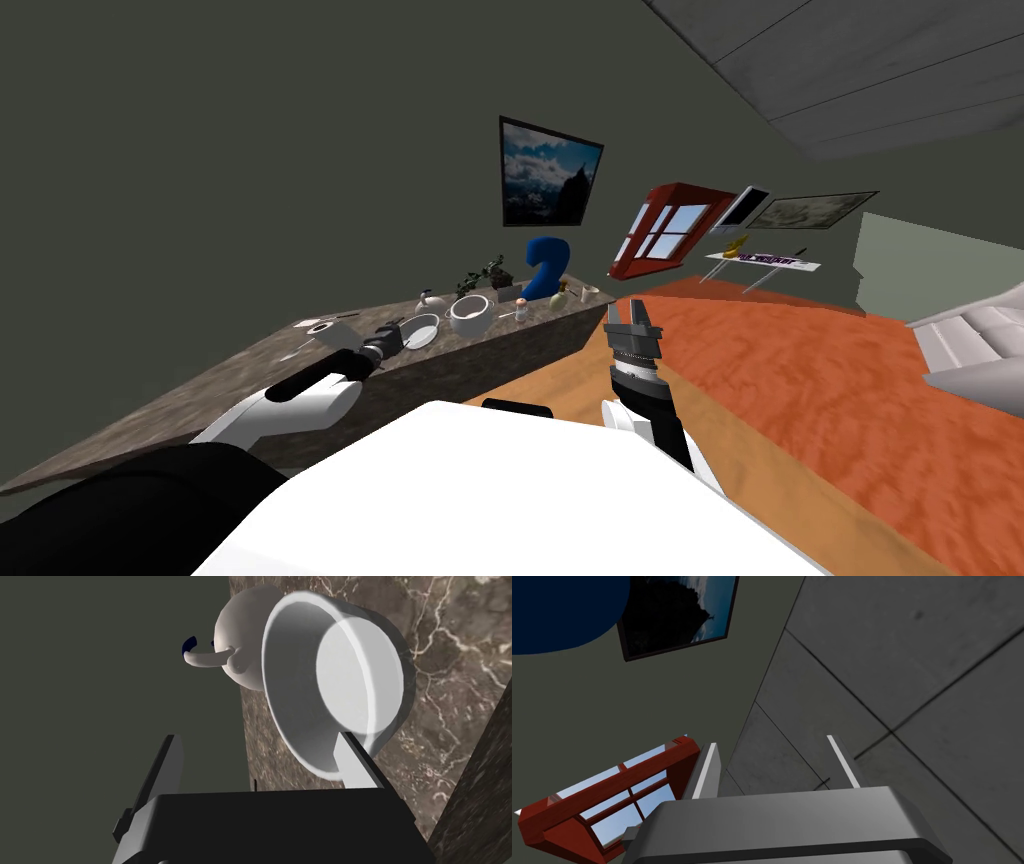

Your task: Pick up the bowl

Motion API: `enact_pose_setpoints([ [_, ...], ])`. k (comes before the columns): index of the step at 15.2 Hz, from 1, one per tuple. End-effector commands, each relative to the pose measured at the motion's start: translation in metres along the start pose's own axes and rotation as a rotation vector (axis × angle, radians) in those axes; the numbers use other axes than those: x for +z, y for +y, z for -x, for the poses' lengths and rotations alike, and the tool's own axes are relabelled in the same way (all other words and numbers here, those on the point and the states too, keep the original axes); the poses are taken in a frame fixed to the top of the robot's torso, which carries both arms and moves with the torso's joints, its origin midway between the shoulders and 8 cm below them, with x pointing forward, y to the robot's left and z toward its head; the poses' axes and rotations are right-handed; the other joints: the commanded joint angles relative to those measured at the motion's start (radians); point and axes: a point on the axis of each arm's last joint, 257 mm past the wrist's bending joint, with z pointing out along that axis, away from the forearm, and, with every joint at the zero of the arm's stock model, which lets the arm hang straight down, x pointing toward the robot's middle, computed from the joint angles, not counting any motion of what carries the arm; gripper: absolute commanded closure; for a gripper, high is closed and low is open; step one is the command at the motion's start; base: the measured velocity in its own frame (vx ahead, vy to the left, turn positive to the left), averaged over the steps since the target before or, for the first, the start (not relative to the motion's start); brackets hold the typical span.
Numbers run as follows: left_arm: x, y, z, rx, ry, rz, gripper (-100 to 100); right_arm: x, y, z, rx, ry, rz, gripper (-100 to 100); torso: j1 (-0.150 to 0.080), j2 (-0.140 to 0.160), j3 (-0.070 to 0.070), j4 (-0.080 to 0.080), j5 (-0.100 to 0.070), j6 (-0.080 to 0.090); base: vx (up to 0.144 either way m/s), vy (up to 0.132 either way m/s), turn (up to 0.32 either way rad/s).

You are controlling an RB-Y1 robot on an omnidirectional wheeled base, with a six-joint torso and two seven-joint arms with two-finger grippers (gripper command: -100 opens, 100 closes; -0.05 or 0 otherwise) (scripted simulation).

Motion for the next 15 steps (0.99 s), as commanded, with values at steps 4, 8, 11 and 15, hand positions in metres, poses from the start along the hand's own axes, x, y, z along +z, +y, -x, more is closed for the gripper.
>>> enact_pose_setpoints([
  [4, -0.006, 0.026, 0.024, -0.043, -0.053, 0.114, -100, 0.0, 0.0, 0.0, 0.0, 0.0, 0.0, 0, 0.0, 0.0, 0.0, 0.0, 0.0, 0.0, -0.001, 0.004, -0.143],
  [8, -0.011, 0.041, 0.038, -0.077, -0.089, 0.181, -100, 0.0, 0.0, 0.0, 0.0, 0.0, 0.0, 0, 0.0, 0.0, 0.0, 0.0, 0.0, 0.0, 0.002, 0.003, -0.099],
  [11, -0.017, 0.056, 0.052, -0.112, -0.125, 0.243, -100, 0.0, 0.0, 0.0, 0.0, 0.0, 0.0, 0, 0.0, -0.001, 0.0, 0.0, 0.0, 0.0, 0.005, 0.006, -0.142],
  [15, -0.031, 0.078, 0.076, -0.187, -0.189, 0.338, -100, 0.0, 0.0, 0.0, 0.0, 0.0, 0.0, 0, 0.001, -0.001, 0.0, 0.0, 0.0, -0.001, 0.009, 0.007, -0.152],
])
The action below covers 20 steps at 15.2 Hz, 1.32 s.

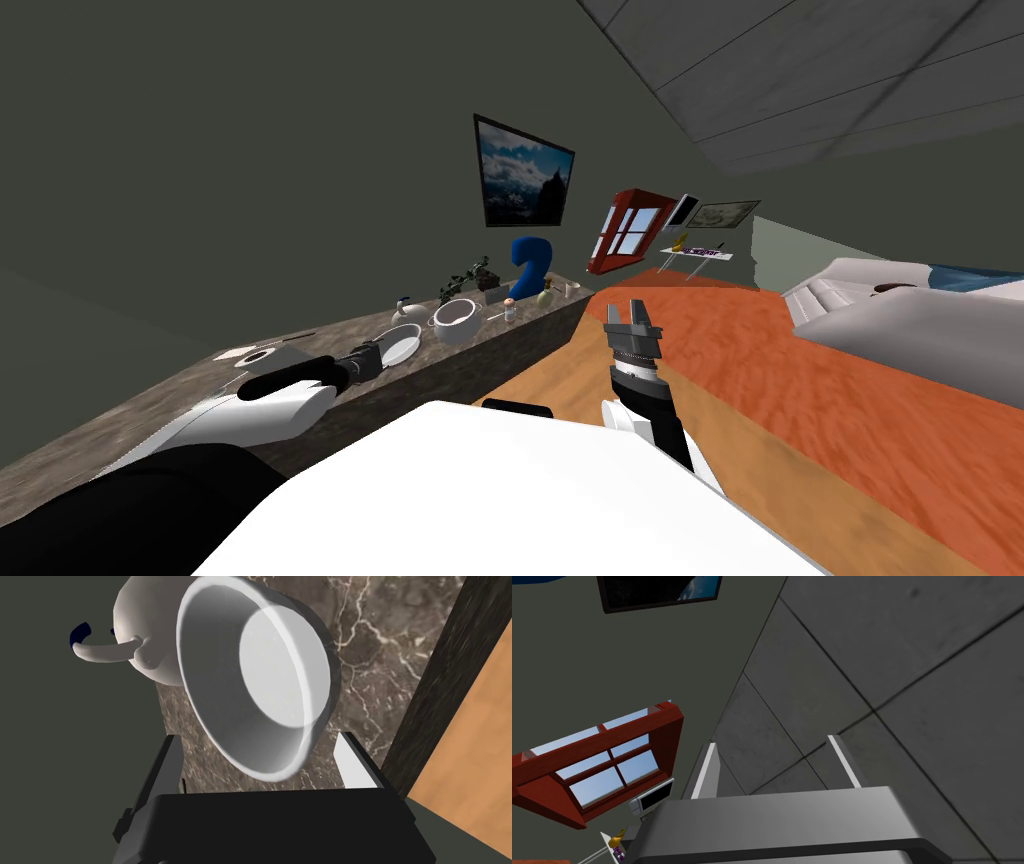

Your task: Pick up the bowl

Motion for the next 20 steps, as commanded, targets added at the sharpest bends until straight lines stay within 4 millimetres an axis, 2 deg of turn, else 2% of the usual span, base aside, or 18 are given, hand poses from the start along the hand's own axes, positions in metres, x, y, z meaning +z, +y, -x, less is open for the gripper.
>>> enact_pose_setpoints([
  [1, 0.0, 0.012, 0.013, -0.03, -0.03, 0.052, -100, 0.0, 0.0, 0.0, 0.0, 0.0, 0.0, 0, 0.0, 0.0, 0.0, 0.0, 0.0, 0.0, 0.011, 0.008, -0.183],
  [2, 0.0, 0.013, 0.014, -0.03, -0.032, 0.056, -100, 0.0, 0.0, 0.0, 0.0, 0.0, 0.0, 0, 0.0, 0.0, 0.0, 0.0, 0.0, 0.0, 0.008, 0.01, -0.075],
  [3, -0.002, 0.02, 0.025, -0.07, -0.056, 0.089, -100, 0.0, 0.0, 0.0, 0.0, 0.0, 0.0, 0, 0.0, 0.0, 0.0, 0.0, 0.0, -0.001, 0.013, 0.007, -0.192],
  [5, -0.003, 0.026, 0.028, -0.07, -0.066, 0.111, -100, 0.0, 0.0, 0.0, 0.0, 0.0, 0.0, 0, 0.0, 0.0, 0.0, 0.0, 0.0, 0.0, 0.011, 0.012, -0.121],
  [6, -0.006, 0.033, 0.038, -0.111, -0.09, 0.142, -100, 0.0, 0.0, 0.0, 0.0, 0.0, 0.0, 0, 0.0, 0.0, 0.0, 0.0, 0.0, -0.001, 0.015, 0.012, -0.162],
  [8, -0.007, 0.039, 0.041, -0.111, -0.101, 0.164, -100, 0.0, 0.0, 0.0, 0.0, 0.0, 0.0, 0, 0.0, -0.001, 0.0, 0.0, 0.0, 0.0, 0.013, 0.012, -0.129],
  [9, -0.011, 0.047, 0.051, -0.151, -0.126, 0.198, -100, 0.0, 0.0, 0.0, 0.0, 0.0, 0.0, 0, 0.0, 0.0, 0.0, 0.0, 0.0, -0.001, 0.016, 0.009, -0.165],
  [11, -0.012, 0.051, 0.053, -0.152, -0.134, 0.215, -100, 0.0, 0.0, 0.0, 0.0, 0.0, 0.0, 0, 0.0, -0.001, 0.0, 0.0, 0.0, 0.0, 0.014, 0.012, -0.113],
  [14, -0.022, 0.071, 0.072, -0.231, -0.188, 0.288, -100, 0.0, 0.0, 0.0, 0.0, 0.0, 0.0, 0, 0.0, -0.001, 0.0, 0.0, 0.0, 0.0, 0.018, 0.012, -0.203],
  [16, -0.024, 0.075, 0.073, -0.232, -0.197, 0.306, -100, 0.0, 0.0, 0.0, 0.0, 0.0, 0.0, 0, 0.001, -0.001, -0.001, 0.0, 0.0, 0.0, 0.019, 0.018, -0.112],
  [20, -0.036, 0.096, 0.09, -0.305, -0.254, 0.384, -100, 0.0, 0.0, 0.0, 0.0, 0.0, 0.0, 0, 0.001, -0.001, -0.001, 0.0, 0.0, 0.0, 0.018, 0.018, -0.165],
])
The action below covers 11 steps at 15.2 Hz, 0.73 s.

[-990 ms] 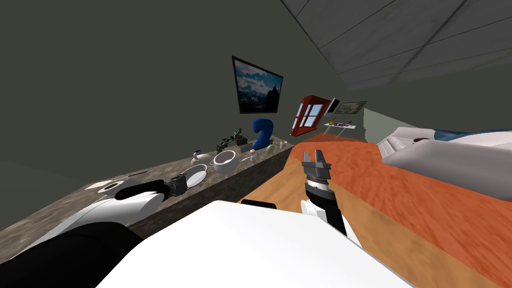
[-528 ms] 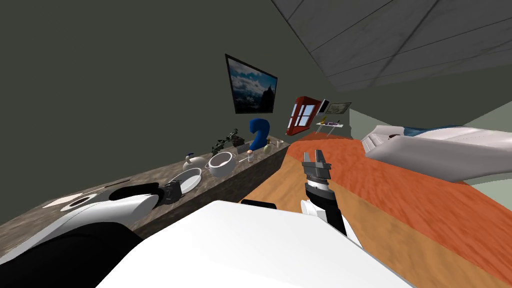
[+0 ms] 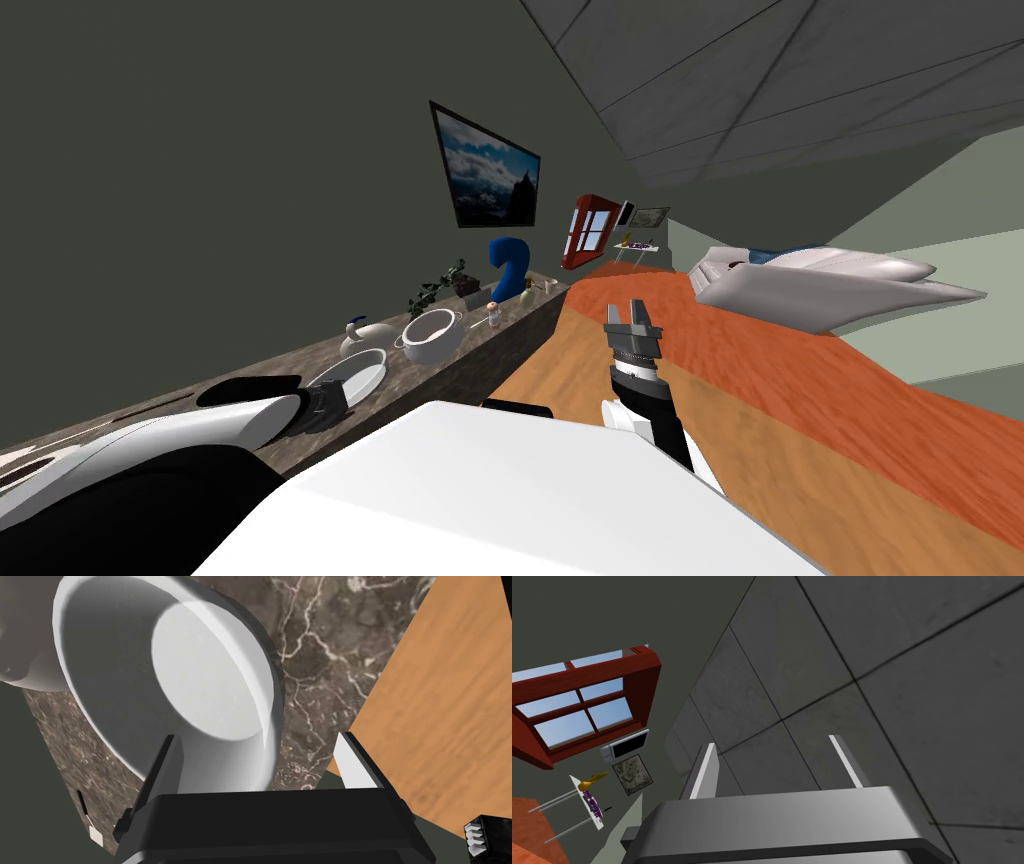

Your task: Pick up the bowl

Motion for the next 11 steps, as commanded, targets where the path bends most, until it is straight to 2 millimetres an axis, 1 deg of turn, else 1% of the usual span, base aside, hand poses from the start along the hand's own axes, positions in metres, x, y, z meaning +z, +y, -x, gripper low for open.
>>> enact_pose_setpoints([
  [1, -0.001, 0.004, 0.006, -0.016, -0.016, 0.023, -100, 0.0, 0.0, 0.0, 0.0, 0.0, 0.0, 0, 0.0, 0.0, 0.0, 0.0, 0.0, 0.0, 0.016, 0.016, -0.044],
  [2, -0.002, 0.012, 0.016, -0.049, -0.04, 0.056, -100, 0.0, 0.0, 0.0, 0.0, 0.0, 0.0, 0, 0.0, 0.0, 0.0, 0.0, 0.0, 0.0, 0.014, 0.012, -0.111],
  [3, -0.002, 0.012, 0.016, -0.049, -0.04, 0.056, -100, 0.0, 0.0, 0.0, 0.0, 0.0, 0.0, 0, 0.0, 0.0, 0.0, 0.0, 0.0, 0.0, 0.013, 0.013, -0.135],
  [5, -0.005, 0.025, 0.031, -0.105, -0.079, 0.109, -100, 0.0, 0.0, 0.0, 0.0, 0.0, 0.0, 0, -0.001, 0.0, 0.0, 0.0, 0.0, 0.0, 0.019, 0.016, -0.227],
  [6, -0.005, 0.026, 0.032, -0.105, -0.081, 0.113, -100, 0.0, 0.0, 0.0, 0.0, 0.0, 0.0, 0, 0.0, 0.0, 0.0, 0.0, 0.0, 0.0, 0.024, 0.028, -0.157],
  [8, -0.007, 0.037, 0.043, -0.148, -0.111, 0.153, -100, 0.0, 0.0, 0.0, 0.0, 0.0, 0.0, 0, 0.0, 0.0, 0.0, 0.0, 0.0, 0.0, 0.022, 0.027, -0.125],
  [10, -0.009, 0.043, 0.049, -0.174, -0.128, 0.177, -100, 0.0, 0.0, 0.0, 0.0, 0.0, 0.0, 0, 0.0, 0.0, 0.0, 0.0, 0.0, 0.0, 0.021, 0.024, -0.156],
  [11, -0.008, 0.038, 0.045, -0.157, -0.116, 0.161, -100, 0.0, 0.0, 0.0, 0.0, 0.0, 0.0, 0, 0.0, 0.0, 0.0, 0.0, 0.0, 0.0, 0.012, 0.014, -0.039],
])
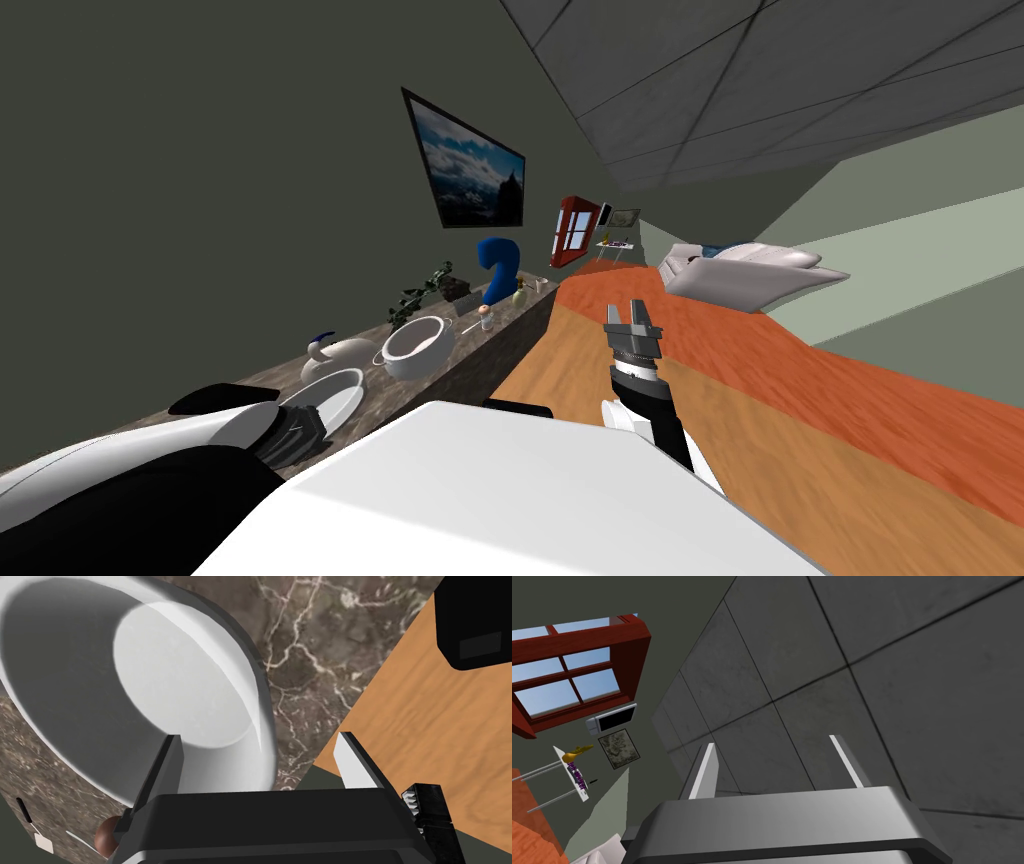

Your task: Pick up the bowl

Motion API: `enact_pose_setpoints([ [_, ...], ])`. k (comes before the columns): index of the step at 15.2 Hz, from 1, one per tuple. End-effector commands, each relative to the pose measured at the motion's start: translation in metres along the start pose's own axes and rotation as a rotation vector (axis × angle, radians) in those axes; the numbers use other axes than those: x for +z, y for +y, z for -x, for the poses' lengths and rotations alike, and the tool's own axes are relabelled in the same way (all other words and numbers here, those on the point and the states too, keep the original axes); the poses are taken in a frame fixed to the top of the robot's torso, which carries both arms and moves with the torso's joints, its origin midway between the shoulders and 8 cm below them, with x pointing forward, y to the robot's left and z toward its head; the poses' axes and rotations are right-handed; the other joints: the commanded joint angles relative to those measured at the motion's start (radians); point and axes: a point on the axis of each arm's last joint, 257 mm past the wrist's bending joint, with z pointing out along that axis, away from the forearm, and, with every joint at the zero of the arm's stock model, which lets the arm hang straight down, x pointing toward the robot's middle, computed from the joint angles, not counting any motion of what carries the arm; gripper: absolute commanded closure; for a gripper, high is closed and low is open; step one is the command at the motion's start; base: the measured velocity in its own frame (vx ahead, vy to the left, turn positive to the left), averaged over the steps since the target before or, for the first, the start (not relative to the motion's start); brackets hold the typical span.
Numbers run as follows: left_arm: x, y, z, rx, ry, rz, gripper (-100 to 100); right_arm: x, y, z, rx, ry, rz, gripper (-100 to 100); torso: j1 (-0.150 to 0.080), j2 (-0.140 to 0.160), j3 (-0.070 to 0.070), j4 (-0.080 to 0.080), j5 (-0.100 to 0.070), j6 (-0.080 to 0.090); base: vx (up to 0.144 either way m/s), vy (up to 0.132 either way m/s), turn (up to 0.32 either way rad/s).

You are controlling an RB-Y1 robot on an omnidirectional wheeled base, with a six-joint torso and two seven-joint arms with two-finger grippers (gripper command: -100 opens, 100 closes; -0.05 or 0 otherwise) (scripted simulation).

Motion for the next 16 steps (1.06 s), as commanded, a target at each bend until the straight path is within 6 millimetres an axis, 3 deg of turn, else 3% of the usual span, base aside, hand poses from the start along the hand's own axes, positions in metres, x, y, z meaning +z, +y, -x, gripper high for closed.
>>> enact_pose_setpoints([
  [1, 0.01, -0.001, 0.001, -0.003, 0.001, -0.001, -100, 0.0, 0.0, 0.0, 0.0, 0.0, 0.0, 0, 0.0, 0.0, 0.0, 0.0, 0.0, 0.0, 0.003, 0.004, -0.013],
  [5, 0.024, -0.002, 0.003, -0.005, 0.001, -0.003, -100, 0.0, 0.0, 0.0, 0.0, 0.0, 0.0, 0, -0.002, 0.001, 0.001, 0.0, 0.0, 0.0, -0.004, -0.007, -0.012],
  [6, 0.018, -0.003, 0.003, -0.006, 0.0, -0.001, -100, 0.0, 0.0, 0.0, 0.0, 0.0, 0.0, 0, -0.002, 0.001, 0.001, 0.0, 0.0, 0.0, 0.0, 0.0, 0.0],
  [7, 0.019, -0.003, 0.003, -0.005, 0.001, -0.002, 100, 0.0, 0.0, 0.0, 0.0, 0.0, 0.0, 0, -0.002, 0.002, 0.001, 0.0, 0.0, 0.0, 0.0, 0.0, 0.0],
  [11, 0.02, -0.003, 0.003, -0.006, 0.0, -0.001, 100, 0.0, 0.0, 0.0, 0.0, 0.0, 0.0, 0, -0.001, 0.001, 0.001, 0.0, 0.0, 0.0, 0.0, 0.0, 0.0],
  [15, 0.0, 0.0, 0.0, 0.0, 0.0, 0.0, 100, 0.0, 0.0, 0.0, 0.0, 0.0, 0.0, 0, -0.003, 0.001, 0.001, 0.001, -0.003, 0.0, 0.004, 0.006, 0.013],
  [16, 0.005, 0.0, 0.0, -0.001, 0.001, -0.001, 100, 0.0, 0.0, 0.0, 0.0, 0.0, 0.0, 0, -0.003, 0.001, 0.001, 0.001, -0.003, 0.001, 0.0, 0.0, 0.0],
])
